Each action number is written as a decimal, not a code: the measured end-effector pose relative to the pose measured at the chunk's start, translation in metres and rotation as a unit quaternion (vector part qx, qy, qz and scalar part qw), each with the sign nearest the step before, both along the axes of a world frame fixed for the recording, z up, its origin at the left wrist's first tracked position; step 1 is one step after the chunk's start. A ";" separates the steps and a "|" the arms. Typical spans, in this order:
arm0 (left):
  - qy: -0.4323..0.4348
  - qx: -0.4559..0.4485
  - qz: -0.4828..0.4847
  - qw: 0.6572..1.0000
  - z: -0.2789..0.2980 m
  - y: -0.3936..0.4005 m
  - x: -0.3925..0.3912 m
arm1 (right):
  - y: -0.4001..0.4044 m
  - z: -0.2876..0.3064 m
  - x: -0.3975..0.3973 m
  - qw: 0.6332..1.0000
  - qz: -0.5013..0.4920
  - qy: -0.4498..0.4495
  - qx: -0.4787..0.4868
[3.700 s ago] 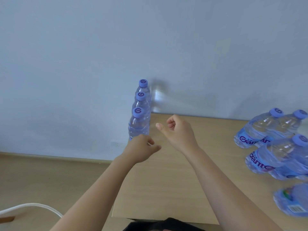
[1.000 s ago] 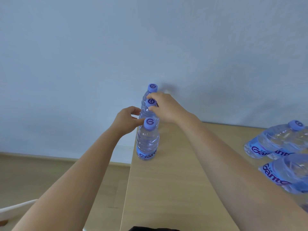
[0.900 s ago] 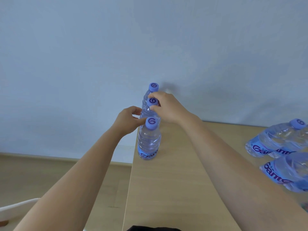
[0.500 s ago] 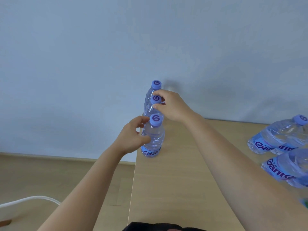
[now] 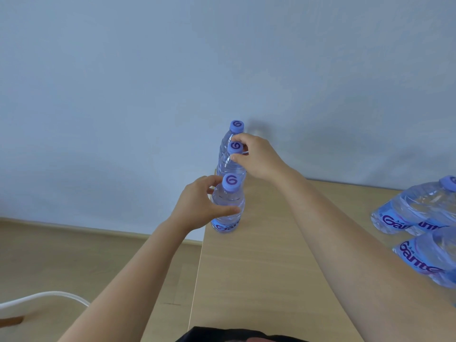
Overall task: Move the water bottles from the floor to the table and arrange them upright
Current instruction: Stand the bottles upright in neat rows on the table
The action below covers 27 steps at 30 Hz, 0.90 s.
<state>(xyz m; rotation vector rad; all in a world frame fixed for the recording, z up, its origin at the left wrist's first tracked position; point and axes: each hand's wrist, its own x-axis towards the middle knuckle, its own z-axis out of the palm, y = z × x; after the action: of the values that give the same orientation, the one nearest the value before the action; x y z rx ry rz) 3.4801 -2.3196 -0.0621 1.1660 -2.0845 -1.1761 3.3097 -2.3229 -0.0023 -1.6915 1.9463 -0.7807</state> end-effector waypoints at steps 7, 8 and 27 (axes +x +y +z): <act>-0.013 -0.016 0.005 1.000 -0.001 0.026 0.008 | 0.000 -0.002 -0.001 1.000 -0.001 -0.011 -0.006; -0.012 -0.016 0.004 1.000 -0.002 0.031 0.010 | 0.000 -0.002 -0.001 1.000 -0.002 -0.013 -0.008; -0.030 0.057 0.068 0.996 -0.022 -0.030 -0.011 | -0.001 -0.001 0.000 1.000 0.002 0.012 -0.010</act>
<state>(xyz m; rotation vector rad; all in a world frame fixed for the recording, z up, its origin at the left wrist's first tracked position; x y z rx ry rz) 3.4693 -2.3492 -0.0841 1.3895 -1.9674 -1.2221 3.3099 -2.3241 -0.0037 -1.7244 1.9575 -0.7849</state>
